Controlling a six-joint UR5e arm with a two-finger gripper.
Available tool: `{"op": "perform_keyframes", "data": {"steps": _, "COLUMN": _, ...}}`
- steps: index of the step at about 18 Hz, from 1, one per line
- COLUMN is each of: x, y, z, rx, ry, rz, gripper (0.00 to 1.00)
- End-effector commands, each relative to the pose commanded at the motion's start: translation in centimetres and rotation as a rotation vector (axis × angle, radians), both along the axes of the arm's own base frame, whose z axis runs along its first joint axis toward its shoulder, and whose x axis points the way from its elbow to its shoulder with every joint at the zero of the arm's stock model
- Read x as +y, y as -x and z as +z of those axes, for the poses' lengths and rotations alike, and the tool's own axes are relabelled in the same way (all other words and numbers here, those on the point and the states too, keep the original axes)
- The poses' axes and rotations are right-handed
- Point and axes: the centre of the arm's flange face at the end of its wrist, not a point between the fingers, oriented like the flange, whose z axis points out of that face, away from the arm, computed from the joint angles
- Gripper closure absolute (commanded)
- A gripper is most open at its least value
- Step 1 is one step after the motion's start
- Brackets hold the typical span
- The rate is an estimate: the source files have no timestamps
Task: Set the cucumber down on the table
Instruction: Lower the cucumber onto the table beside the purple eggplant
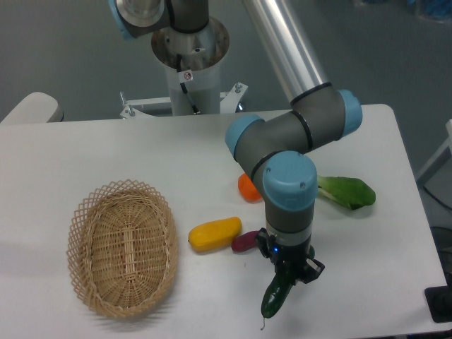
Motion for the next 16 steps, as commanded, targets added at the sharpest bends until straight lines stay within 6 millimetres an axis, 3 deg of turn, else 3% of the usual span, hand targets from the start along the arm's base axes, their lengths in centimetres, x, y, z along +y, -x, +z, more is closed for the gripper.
{"op": "perform_keyframes", "data": {"steps": 3, "x": 0.5, "y": -0.5, "z": -2.7, "rx": -0.038, "ry": 0.017, "rz": 0.023, "gripper": 0.71}}
{"op": "perform_keyframes", "data": {"steps": 7, "x": 1.1, "y": -1.7, "z": -5.0, "rx": -0.055, "ry": 0.018, "rz": 0.062, "gripper": 0.71}}
{"op": "perform_keyframes", "data": {"steps": 16, "x": -0.5, "y": -2.4, "z": -7.6, "rx": -0.053, "ry": 0.066, "rz": -0.119, "gripper": 0.70}}
